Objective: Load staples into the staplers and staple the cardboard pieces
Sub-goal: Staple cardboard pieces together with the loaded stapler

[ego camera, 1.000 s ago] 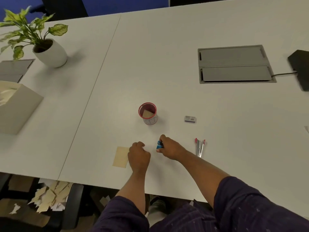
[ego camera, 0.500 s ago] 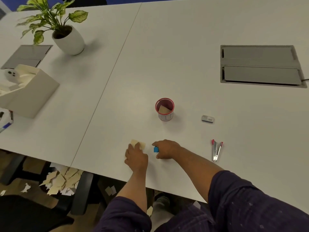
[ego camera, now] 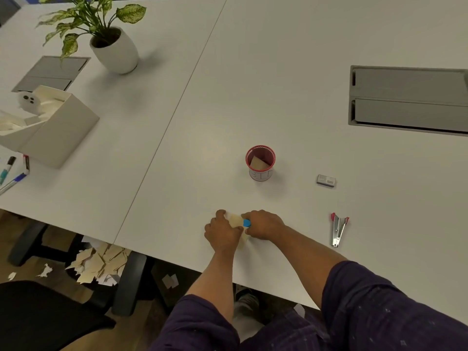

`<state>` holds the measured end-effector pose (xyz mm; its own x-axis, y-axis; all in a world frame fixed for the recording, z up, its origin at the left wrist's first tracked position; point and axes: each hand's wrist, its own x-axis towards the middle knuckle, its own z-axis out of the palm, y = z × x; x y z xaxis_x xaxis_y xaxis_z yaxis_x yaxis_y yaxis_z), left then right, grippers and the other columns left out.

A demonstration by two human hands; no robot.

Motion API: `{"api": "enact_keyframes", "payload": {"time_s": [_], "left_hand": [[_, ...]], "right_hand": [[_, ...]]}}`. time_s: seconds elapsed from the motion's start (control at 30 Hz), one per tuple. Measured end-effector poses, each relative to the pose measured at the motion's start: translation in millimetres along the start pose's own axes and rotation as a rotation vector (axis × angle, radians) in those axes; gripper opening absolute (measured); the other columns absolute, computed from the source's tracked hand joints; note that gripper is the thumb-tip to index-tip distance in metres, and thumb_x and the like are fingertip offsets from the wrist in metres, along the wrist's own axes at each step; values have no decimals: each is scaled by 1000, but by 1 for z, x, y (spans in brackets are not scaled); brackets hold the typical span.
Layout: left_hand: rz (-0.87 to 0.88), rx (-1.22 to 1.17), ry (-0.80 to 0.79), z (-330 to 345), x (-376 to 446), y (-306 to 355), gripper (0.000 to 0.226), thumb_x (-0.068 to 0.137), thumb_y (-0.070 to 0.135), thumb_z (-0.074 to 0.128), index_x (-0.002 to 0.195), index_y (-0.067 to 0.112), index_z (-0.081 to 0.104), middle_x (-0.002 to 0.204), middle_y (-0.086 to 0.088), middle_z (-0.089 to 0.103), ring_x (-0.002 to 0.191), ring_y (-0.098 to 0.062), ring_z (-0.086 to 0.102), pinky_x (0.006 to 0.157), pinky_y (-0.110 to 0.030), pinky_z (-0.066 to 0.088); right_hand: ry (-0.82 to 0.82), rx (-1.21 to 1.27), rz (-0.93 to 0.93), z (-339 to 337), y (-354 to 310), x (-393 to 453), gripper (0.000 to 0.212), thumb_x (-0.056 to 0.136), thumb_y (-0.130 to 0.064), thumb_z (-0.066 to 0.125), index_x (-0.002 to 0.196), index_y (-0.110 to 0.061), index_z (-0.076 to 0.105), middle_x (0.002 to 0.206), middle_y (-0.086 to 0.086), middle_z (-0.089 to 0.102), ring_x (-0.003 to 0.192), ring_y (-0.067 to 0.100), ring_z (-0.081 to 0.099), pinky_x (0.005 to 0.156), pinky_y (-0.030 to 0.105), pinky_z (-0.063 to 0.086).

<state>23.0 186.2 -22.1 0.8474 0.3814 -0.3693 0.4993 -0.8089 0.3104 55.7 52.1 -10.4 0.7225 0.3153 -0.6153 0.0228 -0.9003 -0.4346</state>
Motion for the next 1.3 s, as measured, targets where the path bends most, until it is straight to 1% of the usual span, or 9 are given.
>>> {"api": "enact_keyframes", "payload": {"time_s": [0.3, 0.47, 0.6, 0.73, 0.8, 0.93, 1.1, 1.2, 1.3], "left_hand": [[-45, -58, -78, 9, -1, 11, 55, 76, 28, 79, 122, 20, 51, 118, -2, 64, 110, -25, 58, 88, -36, 46], [6, -68, -61, 8, -8, 12, 61, 76, 34, 80, 127, 22, 48, 118, -3, 60, 111, -27, 57, 85, -36, 46], [69, -59, -58, 10, -9, 10, 54, 77, 42, 78, 121, 21, 54, 113, -6, 58, 107, -26, 55, 80, -33, 46], [39, -95, -56, 11, -9, 14, 59, 69, 61, 79, 108, 19, 61, 108, -5, 52, 100, -22, 54, 79, -34, 50], [17, -180, -51, 13, -9, 19, 59, 67, 65, 78, 99, 17, 63, 103, -4, 52, 95, -20, 54, 75, -33, 50], [30, -521, -152, 16, -6, 31, 38, 82, 42, 76, 83, 6, 62, 80, -6, 66, 75, -21, 63, 61, -27, 46], [-24, -797, -395, 15, -10, 59, 17, 97, 21, 58, 97, 4, 62, 93, -14, 74, 76, -21, 75, 59, -29, 50], [-85, -928, -495, 18, -16, 79, 17, 102, 17, 51, 108, 6, 62, 95, -14, 74, 80, -24, 75, 60, -28, 53], [-166, -1052, -550, 20, -19, 97, 19, 104, 15, 48, 114, 7, 61, 99, -16, 75, 82, -24, 76, 66, -31, 58]], "right_hand": [[47, 173, 33, 2, 13, 0, 43, 85, -20, 71, 127, -20, 60, 120, 3, 67, 104, 22, 63, 89, 32, 50], [43, 339, 132, 2, 14, 3, 39, 83, -29, 78, 112, -10, 61, 106, 8, 66, 90, 20, 57, 83, 33, 49], [85, 305, 142, 1, 17, -1, 24, 86, -30, 73, 98, -14, 60, 90, 2, 61, 84, 19, 58, 73, 30, 46], [123, 346, 173, -10, 28, -5, 21, 86, -21, 70, 103, -11, 64, 94, 4, 63, 84, 18, 58, 73, 29, 46], [165, 410, 186, -19, 36, -8, 21, 85, -19, 70, 104, -10, 65, 94, 5, 64, 86, 19, 59, 75, 30, 48], [373, 504, 211, -36, 56, -16, 10, 86, -20, 67, 95, -18, 62, 88, 0, 64, 83, 20, 62, 71, 32, 49], [612, 517, 197, -47, 78, -26, 9, 86, -22, 65, 86, -20, 56, 73, -6, 57, 67, 17, 56, 56, 28, 39], [686, 364, 104, -49, 89, -35, 11, 85, -19, 69, 91, -17, 60, 85, -4, 55, 68, 18, 55, 55, 26, 37], [633, 219, -62, -51, 99, -48, 25, 80, -16, 73, 103, -17, 64, 107, -7, 59, 75, 21, 63, 61, 30, 51]]}}
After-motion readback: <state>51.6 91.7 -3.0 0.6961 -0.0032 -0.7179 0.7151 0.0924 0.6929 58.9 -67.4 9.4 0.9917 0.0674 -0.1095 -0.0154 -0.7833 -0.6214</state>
